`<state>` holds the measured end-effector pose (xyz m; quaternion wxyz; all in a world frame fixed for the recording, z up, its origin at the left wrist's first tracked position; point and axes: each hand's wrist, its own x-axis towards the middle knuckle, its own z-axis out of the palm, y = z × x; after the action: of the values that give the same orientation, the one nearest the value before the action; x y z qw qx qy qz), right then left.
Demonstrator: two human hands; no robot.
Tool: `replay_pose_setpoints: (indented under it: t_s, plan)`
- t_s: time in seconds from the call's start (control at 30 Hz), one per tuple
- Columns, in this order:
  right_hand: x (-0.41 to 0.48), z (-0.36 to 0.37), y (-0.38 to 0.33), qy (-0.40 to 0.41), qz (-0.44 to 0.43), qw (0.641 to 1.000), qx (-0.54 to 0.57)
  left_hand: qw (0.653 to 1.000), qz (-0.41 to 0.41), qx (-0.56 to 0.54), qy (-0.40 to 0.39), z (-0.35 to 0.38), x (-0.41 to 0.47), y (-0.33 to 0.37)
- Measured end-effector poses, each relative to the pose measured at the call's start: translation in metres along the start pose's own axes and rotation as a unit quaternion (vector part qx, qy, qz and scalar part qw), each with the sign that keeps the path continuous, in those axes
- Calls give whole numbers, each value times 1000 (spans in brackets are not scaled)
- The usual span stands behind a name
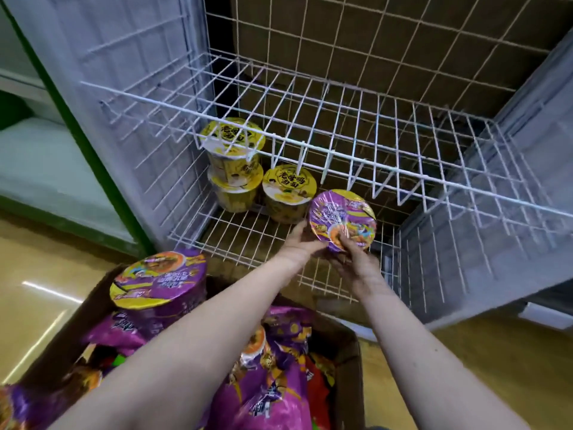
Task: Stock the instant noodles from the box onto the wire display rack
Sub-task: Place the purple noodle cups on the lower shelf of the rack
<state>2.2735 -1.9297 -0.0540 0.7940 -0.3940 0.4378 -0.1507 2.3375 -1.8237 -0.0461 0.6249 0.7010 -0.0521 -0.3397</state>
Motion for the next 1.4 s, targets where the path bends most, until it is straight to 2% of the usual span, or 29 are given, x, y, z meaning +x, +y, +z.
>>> replay_pose_setpoints:
  t_s: [0.1, 0.23, 0.37, 0.63, 0.8, 0.93, 1.1, 1.23, 1.4]
  plan:
    - [20, 5, -8, 3, 5, 1000, 6, 985, 57, 165, 17, -8, 18, 9]
    - [44, 11, -18, 18, 4, 999, 29, 940, 87, 328, 24, -22, 48, 18]
    - [62, 12, -26, 27, 6, 998, 49, 914, 74, 399, -9, -32, 72, 18]
    - [98, 9, -18, 10, 32, 998, 47, 901, 50, 428, -43, -39, 81, 2]
    - [102, 15, -24, 4, 68, 995, 75, 928, 80, 363, -2, -36, 79, 2]
    - [97, 14, -22, -13, 70, 997, 34, 934, 104, 340, 23, -34, 71, 5]
    - [77, 9, -12, -71, 103, 991, -57, 935, 95, 340, 24, -25, 54, 9]
    - [50, 17, -4, -76, 111, 989, -65, 933, 85, 349, 19, -33, 30, 6]
    - [4, 42, 18, -120, 120, 982, -79, 931, 61, 358, 44, -60, -21, -1]
